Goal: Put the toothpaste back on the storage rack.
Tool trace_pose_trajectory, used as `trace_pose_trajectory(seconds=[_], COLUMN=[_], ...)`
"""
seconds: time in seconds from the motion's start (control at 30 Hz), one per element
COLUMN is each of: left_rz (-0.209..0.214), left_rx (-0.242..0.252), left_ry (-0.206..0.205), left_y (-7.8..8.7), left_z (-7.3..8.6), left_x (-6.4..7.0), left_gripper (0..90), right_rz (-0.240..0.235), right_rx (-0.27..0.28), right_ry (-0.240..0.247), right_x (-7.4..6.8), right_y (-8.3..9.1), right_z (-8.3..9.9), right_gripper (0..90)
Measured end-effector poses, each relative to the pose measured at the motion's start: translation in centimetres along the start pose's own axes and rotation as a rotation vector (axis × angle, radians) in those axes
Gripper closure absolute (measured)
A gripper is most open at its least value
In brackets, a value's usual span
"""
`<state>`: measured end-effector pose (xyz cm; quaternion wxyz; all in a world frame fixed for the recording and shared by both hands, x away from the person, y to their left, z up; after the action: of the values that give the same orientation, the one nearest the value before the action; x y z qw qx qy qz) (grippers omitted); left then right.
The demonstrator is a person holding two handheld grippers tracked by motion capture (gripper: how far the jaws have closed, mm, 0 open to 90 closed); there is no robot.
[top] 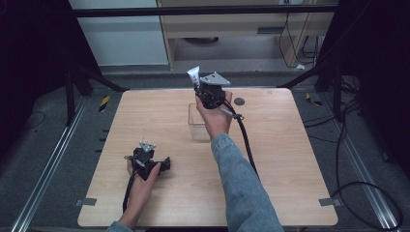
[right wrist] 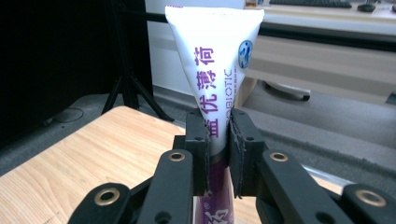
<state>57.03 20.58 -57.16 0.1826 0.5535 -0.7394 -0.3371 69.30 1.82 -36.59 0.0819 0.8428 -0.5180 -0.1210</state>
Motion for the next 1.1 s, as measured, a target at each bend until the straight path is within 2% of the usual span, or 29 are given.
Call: trace_pose_trajectory(seconds=[0.27,0.4,1.1], left_rz=[0.000,0.001,0.001], left_rx=[0.000,0.000,-0.001], left_ry=[0.000,-0.001,-0.002], left_y=[0.0,0.0,0.0], left_z=[0.0,0.0,0.0], left_x=[0.0,0.0,0.0], left_gripper=[0.0,0.0,0.0], right_rz=[0.019,0.025,0.021], right_rx=[-0.033,-0.033,-0.094], right_ry=[0.004,0.002,0.024], right_x=[0.8,1.0,0.8], right_y=[-1.1,-1.3,-1.9], right_z=[2.2,2.5,5.6], right_gripper=[79.4,79.4,79.2])
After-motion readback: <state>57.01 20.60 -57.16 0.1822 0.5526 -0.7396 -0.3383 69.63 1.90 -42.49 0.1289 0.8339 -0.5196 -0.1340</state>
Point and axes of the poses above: each handheld gripper's, and its own axes: y roughly backward along the jaws, z roughly out of its underside, x roughly to its right, the point moved 9 cm from there along -y, roughly forward along the jaws, and after that the axes turned 7 degrees about -y, right-handed, at the moved point
